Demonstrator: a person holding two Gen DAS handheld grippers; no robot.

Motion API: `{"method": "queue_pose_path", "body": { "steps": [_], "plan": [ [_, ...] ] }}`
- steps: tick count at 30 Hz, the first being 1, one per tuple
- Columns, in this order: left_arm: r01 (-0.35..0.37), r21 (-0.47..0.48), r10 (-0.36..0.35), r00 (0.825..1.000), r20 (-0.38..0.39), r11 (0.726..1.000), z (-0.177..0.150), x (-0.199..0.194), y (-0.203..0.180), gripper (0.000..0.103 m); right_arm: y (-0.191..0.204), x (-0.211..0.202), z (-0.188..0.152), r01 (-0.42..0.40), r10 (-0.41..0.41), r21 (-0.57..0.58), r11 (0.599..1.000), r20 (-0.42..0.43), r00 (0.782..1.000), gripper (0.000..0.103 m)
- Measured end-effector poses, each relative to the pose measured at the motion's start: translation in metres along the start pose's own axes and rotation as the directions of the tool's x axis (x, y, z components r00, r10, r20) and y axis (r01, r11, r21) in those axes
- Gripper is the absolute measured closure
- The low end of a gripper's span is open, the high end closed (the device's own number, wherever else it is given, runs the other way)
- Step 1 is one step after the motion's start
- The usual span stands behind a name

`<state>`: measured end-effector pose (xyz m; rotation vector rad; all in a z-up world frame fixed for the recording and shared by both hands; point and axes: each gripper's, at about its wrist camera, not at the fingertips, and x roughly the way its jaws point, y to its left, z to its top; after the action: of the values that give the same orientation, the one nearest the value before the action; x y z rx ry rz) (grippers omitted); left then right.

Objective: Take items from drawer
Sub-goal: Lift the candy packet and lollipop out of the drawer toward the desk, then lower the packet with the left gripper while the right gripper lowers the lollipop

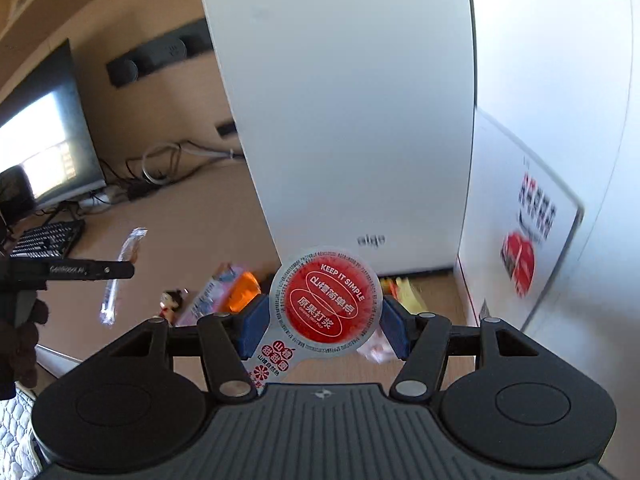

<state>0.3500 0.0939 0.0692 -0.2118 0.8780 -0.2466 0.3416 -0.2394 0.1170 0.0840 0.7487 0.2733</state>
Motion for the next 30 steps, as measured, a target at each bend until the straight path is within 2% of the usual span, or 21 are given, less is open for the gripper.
{"method": "queue_pose_path", "body": {
  "steps": [3, 5, 6, 9, 11, 14, 17, 19, 22, 27, 29, 30],
  "plan": [
    [-0.008, -0.041, 0.006, 0.999, -0.052, 0.999, -0.009, 0.029, 0.011, 0.066, 0.009, 0.026, -0.014, 0.012, -0.012, 0.018, 1.000, -0.048, 0.999, 0.043],
    [-0.058, -0.042, 0.055, 0.996, -0.070, 0.997, -0.016, 0.036, 0.017, 0.066, 0.005, 0.035, -0.026, 0.028, -0.027, 0.018, 0.999, -0.061, 0.998, 0.043],
    [-0.083, -0.036, 0.080, 0.995, -0.064, 0.996, -0.018, 0.042, 0.018, 0.064, 0.004, 0.036, -0.028, 0.040, -0.039, 0.012, 0.999, -0.062, 0.997, 0.043],
    [-0.095, -0.049, 0.094, 0.995, -0.029, 0.994, -0.019, 0.048, 0.025, 0.057, 0.003, 0.045, -0.032, 0.071, -0.071, 0.003, 0.997, -0.063, 0.996, 0.043],
    [-0.078, -0.068, 0.077, 0.997, -0.016, 0.995, -0.018, 0.046, 0.026, 0.059, 0.002, 0.052, -0.033, 0.073, -0.072, 0.013, 0.997, -0.065, 0.995, 0.043],
    [-0.079, -0.038, 0.081, 0.995, 0.054, 0.996, -0.017, 0.029, 0.019, 0.059, -0.001, 0.055, -0.032, 0.073, -0.072, 0.023, 0.997, -0.068, 0.995, 0.043],
    [-0.056, -0.032, 0.060, 0.992, 0.108, 0.998, -0.023, 0.011, 0.016, 0.059, 0.002, 0.064, -0.032, 0.053, -0.049, 0.047, 0.997, -0.076, 0.996, 0.043],
    [-0.032, -0.033, 0.036, 0.993, 0.116, 0.999, -0.030, 0.003, 0.014, 0.059, 0.008, 0.071, -0.032, 0.034, -0.031, 0.050, 0.998, -0.068, 0.997, 0.043],
    [0.007, -0.041, -0.003, 0.994, 0.107, 0.999, -0.043, -0.011, 0.013, 0.059, 0.012, 0.072, -0.025, 0.045, -0.043, 0.049, 0.998, -0.032, 0.999, 0.043],
    [0.086, -0.102, -0.079, 0.994, 0.073, 0.991, -0.070, -0.021, 0.010, 0.059, -0.001, 0.087, -0.003, 0.150, -0.156, 0.136, 0.979, 0.030, 0.987, 0.043],
    [0.098, -0.107, -0.093, 0.994, 0.051, 0.989, -0.080, -0.020, 0.008, 0.059, -0.009, 0.099, 0.001, 0.125, -0.139, 0.167, 0.978, 0.076, 0.987, 0.042],
    [0.099, -0.104, -0.096, 0.995, 0.036, 0.990, -0.085, -0.018, 0.006, 0.059, -0.010, 0.106, 0.001, 0.127, -0.140, 0.162, 0.978, 0.067, 0.988, 0.042]
  ]
}}
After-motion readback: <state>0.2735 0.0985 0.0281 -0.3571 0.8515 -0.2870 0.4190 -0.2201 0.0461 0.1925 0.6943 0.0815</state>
